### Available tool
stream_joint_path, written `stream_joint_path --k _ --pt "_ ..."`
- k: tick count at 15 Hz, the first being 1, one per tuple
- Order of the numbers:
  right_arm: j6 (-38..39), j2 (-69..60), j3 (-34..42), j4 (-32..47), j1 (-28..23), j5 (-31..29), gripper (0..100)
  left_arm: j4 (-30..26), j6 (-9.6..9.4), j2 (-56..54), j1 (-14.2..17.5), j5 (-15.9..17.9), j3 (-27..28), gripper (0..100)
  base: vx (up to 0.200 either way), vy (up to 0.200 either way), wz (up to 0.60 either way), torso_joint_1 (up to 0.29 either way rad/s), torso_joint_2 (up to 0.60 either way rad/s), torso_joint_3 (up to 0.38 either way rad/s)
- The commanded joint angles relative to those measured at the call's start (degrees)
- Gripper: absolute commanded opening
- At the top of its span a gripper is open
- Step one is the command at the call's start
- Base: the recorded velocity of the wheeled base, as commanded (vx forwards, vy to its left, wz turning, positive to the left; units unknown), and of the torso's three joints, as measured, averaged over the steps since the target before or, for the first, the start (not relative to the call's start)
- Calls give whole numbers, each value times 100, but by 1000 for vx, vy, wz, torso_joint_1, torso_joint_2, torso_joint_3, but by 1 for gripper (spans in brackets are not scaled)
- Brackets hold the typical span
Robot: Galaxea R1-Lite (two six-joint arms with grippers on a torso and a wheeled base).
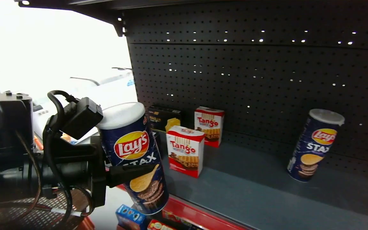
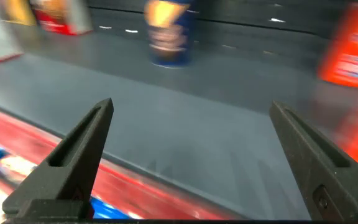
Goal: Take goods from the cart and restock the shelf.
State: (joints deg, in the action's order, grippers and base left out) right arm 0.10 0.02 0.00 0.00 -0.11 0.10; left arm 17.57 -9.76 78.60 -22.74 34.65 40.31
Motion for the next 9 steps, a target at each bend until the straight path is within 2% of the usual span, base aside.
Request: stream_joint_path --k 1,8,9 --pt "-1 -2 0 0 2 -1 100 1 1 -21 -56 -2 20 0 0 0 -600 -2 7 12" --pt "-1 -2 0 0 2 -1 100 1 1 23 -47 -2 29 0 0 0 -600 2 2 3" --pt "-1 -2 0 0 2 -1 100 1 1 32 -47 -2 29 0 0 0 0 0 0 0"
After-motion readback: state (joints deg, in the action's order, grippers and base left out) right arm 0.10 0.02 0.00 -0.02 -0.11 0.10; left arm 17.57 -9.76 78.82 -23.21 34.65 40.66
